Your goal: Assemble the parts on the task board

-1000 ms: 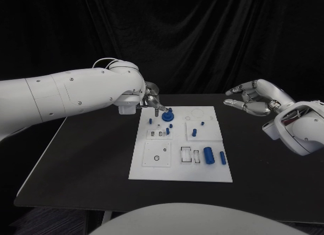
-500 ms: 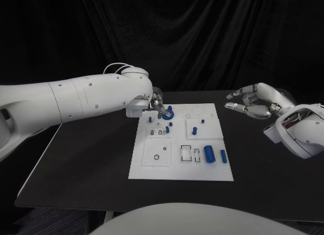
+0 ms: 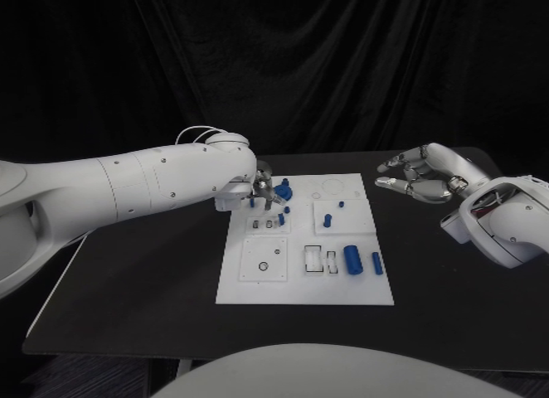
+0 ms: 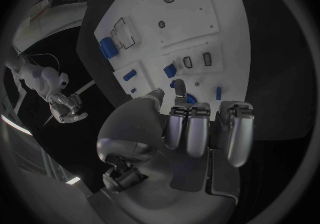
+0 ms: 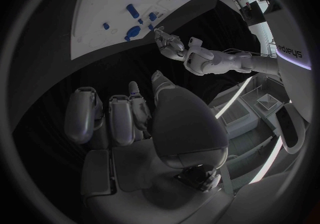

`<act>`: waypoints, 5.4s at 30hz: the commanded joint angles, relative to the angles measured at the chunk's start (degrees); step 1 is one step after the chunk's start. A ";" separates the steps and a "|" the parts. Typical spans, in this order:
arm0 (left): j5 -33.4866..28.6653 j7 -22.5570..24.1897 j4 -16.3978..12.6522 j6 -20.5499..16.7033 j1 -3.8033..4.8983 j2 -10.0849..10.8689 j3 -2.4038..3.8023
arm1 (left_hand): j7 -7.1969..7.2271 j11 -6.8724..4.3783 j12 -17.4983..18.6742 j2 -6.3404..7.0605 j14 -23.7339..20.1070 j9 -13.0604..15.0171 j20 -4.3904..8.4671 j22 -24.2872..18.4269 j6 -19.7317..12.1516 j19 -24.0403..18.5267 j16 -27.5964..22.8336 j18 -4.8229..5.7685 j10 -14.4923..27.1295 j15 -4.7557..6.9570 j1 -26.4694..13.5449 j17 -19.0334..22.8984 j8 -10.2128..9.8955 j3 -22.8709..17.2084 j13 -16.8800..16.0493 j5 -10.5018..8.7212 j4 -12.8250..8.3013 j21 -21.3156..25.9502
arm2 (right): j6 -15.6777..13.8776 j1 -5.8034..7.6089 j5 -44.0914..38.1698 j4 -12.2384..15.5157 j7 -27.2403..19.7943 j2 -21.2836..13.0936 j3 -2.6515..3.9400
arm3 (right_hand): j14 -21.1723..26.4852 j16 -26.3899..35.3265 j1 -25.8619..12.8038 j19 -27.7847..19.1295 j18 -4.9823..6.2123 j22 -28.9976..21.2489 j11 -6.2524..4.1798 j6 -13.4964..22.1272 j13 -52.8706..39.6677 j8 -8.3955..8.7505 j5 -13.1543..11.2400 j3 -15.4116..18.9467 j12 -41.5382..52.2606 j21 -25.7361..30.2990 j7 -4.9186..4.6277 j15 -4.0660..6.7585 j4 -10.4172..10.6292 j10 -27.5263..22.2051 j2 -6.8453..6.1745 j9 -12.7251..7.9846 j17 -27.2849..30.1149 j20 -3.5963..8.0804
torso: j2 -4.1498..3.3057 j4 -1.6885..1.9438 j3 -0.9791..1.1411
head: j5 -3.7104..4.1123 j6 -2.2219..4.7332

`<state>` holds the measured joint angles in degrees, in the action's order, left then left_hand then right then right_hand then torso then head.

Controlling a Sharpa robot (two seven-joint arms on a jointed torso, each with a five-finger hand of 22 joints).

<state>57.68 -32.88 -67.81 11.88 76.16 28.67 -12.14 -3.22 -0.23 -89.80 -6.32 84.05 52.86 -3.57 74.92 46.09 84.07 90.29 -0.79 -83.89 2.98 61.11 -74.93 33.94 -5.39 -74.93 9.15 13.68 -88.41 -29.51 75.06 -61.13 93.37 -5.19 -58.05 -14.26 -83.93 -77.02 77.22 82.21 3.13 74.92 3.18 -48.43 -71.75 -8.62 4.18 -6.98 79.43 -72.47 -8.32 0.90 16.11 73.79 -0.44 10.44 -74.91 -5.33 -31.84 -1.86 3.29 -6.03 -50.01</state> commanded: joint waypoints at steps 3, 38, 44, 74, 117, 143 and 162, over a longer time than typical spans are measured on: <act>0.16 3.65 1.04 -3.39 -0.60 -0.55 0.08 | 0.00 -0.52 -0.20 -0.23 5.95 0.51 0.58 9.80 0.57 1.75 -0.29 -0.60 -6.11 0.58 -0.78 -15.07 -0.62 0.36 -15.07 0.21 0.86 0.54 | 0.43 -0.19 -0.01 -0.19 0.17 0.10 0.05 | -0.74 0.10 0.61 0.04 0.89 9.67 0.42 -0.33 0.15 -0.23 0.33 -0.23 0.05 0.11 0.08 -0.44 -0.17 -0.14 0.15 -0.06 -3.62 -0.29 | 0.21 -0.12 -0.05 | 0.01 0.01; 0.16 6.71 3.96 -4.47 -4.31 -1.33 0.08 | -0.21 -0.34 -0.20 -0.37 5.95 0.53 0.45 9.45 3.20 1.48 -0.29 -0.71 -6.11 0.43 0.62 -15.07 -7.79 -0.11 -15.07 1.59 0.09 0.96 | -0.19 -1.27 0.32 -1.70 -2.33 1.22 0.05 | -0.96 -0.18 0.40 0.30 0.85 9.76 0.34 -1.17 0.77 -0.35 0.97 -0.07 -0.22 -0.12 0.17 -0.38 0.37 -0.38 0.58 -0.23 -3.74 -0.29 | 0.38 -0.34 0.29 | 0.10 0.01; 0.16 8.47 4.21 -5.06 -4.49 -1.54 0.08 | -0.23 -0.35 -0.20 -0.36 5.95 0.56 0.47 9.18 3.37 1.26 -0.29 -0.79 -6.11 0.45 0.36 -15.07 -8.08 -0.03 -15.07 1.52 0.26 1.10 | 0.03 -1.39 0.32 -1.83 -2.25 1.35 0.05 | -0.96 -0.16 0.34 0.29 0.86 9.74 0.34 -1.20 0.82 -0.35 1.00 -0.06 -0.25 -0.06 0.18 -0.37 0.40 -0.41 0.61 -0.24 -3.71 -0.28 | 0.39 -0.19 0.27 | 0.28 0.01; 0.16 8.36 5.39 -3.50 -5.69 -2.39 0.08 | -0.11 -0.43 -0.20 -0.25 5.95 0.78 0.54 8.13 4.17 0.38 -0.29 -1.07 -6.11 0.51 1.14 -15.07 -9.89 -0.65 -15.07 2.01 -0.80 1.73 | 1.74 -1.68 0.33 -3.09 -2.26 2.26 0.05 | -0.97 -0.11 -0.16 0.32 0.88 9.72 0.32 -1.24 1.18 -0.24 1.27 0.29 -0.45 0.00 0.20 -0.34 0.46 -0.61 0.52 -0.37 -3.63 -0.26 | 0.37 -0.25 0.21 | 0.52 0.01; 0.17 8.90 5.34 -2.57 -6.11 -1.66 0.08 | 0.74 -1.31 -0.20 4.71 5.95 1.58 1.41 8.73 8.82 0.81 -0.29 -0.99 -6.11 1.38 1.89 -15.07 -16.72 -14.75 -15.07 16.60 -10.64 1.99 | 3.55 -2.12 0.34 -4.24 -1.55 3.00 0.06 | -0.94 0.00 -0.19 0.29 0.92 9.67 0.26 -1.32 1.14 -0.16 1.69 0.23 -0.40 0.20 0.24 -0.31 0.32 -0.45 0.86 -0.48 -3.49 -0.23 | 0.50 -0.27 0.24 | 0.14 0.01; 0.17 8.21 3.25 -7.67 -6.21 1.87 0.07 | 0.36 -1.02 -0.20 5.48 5.95 4.14 1.23 7.95 9.09 0.10 -0.29 -1.27 -6.11 1.16 -3.98 -15.07 -18.60 -21.33 -15.07 12.14 -11.04 2.86 | 4.04 -2.75 0.35 -4.70 -1.52 2.62 0.06 | -0.89 0.13 -0.01 0.21 0.97 9.60 0.24 -1.35 1.19 -0.11 1.76 0.11 -0.42 0.46 0.25 -0.29 0.22 -0.43 1.08 -0.54 -3.36 -0.21 | 0.52 -0.30 0.20 | -0.51 0.01; 0.17 7.13 2.83 -8.08 -7.25 2.21 0.06 | 0.28 -0.94 -0.20 5.19 5.95 4.13 1.16 7.62 9.27 -0.17 -0.29 -1.38 -6.11 1.10 -4.78 -15.07 -19.09 -21.28 -15.07 11.26 -10.23 3.13 | 4.20 -2.79 0.98 -4.66 -1.19 2.32 0.07 | -0.89 0.15 0.15 0.23 0.97 9.60 0.23 -1.42 1.21 -0.11 1.86 0.05 -0.43 0.44 0.27 -0.27 0.13 -0.41 1.13 -0.57 -3.33 -0.20 | 0.55 -0.33 0.18 | 0.19 0.01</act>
<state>57.89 -25.49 -64.86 4.27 69.18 30.98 -12.09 -2.58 -1.21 -89.80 -1.18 83.84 57.07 -2.55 74.91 55.21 83.87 90.29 -1.72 -84.14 3.99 56.88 -74.91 15.08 -26.73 -74.91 20.77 3.10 -85.51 -25.53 72.43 -60.60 88.63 -7.02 -55.55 -14.24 -83.93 -77.03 77.44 82.41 3.13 74.91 3.49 -49.45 -70.59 -8.61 5.74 -6.81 79.20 -72.22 -8.11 0.90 16.28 73.49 0.23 9.92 -74.90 -5.53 -31.29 -2.17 3.48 -5.75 -50.01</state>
